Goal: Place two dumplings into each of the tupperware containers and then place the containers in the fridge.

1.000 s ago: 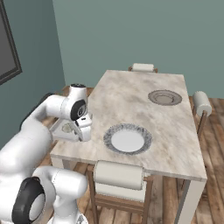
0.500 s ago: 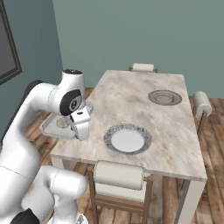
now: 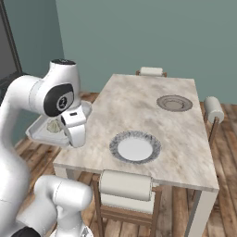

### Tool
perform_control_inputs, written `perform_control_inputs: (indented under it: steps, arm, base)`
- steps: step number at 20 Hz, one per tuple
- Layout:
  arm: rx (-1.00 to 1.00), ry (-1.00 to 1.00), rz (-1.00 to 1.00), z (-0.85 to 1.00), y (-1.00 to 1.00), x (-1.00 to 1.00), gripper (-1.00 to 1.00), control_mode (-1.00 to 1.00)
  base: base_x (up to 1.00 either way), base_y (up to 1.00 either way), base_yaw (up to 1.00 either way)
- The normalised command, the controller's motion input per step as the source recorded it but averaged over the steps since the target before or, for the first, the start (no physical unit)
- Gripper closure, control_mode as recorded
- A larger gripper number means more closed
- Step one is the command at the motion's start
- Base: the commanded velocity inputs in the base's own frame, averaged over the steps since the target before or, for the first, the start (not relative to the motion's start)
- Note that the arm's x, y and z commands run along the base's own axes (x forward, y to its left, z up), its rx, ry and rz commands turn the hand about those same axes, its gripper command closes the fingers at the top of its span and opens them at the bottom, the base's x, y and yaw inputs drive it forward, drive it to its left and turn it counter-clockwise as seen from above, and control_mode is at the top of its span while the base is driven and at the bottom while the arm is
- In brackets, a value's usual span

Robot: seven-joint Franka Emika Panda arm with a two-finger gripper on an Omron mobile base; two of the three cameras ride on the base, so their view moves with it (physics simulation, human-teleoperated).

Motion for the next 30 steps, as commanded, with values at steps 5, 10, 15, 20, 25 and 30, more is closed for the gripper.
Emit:
perform_control_inputs:
  steps: [5, 10, 15, 20, 25, 30]
  arm:
    - [0.00, 0.00, 0.03, 0.12, 0.26, -0.44, 1.00, -1.00]
    - [0.00, 0.00, 0.05, 0.06, 0.08, -0.30, 1.00, -1.00]
    - [0.00, 0.00, 0.03, 0.01, 0.00, -0.30, 1.00, -1.00]
    - [0.00, 0.00, 0.00, 0.00, 0.00, 0.00, 1.00, 1.00]
    - [0.00, 0.00, 0.00, 0.00, 0.00, 0.00, 1.00, 1.00]
    - [0.00, 0.00, 0.00, 0.00, 0.00, 0.00, 1.00, 1.00]
  base:
    - [0.00, 0.00, 0.00]
    - [0.00, 0.00, 0.00]
    - [0.00, 0.00, 0.00]
    - [-0.91, 0.00, 0.04]
    - [-1.00, 0.19, 0.43]
    - [-0.36, 0.22, 0.96]
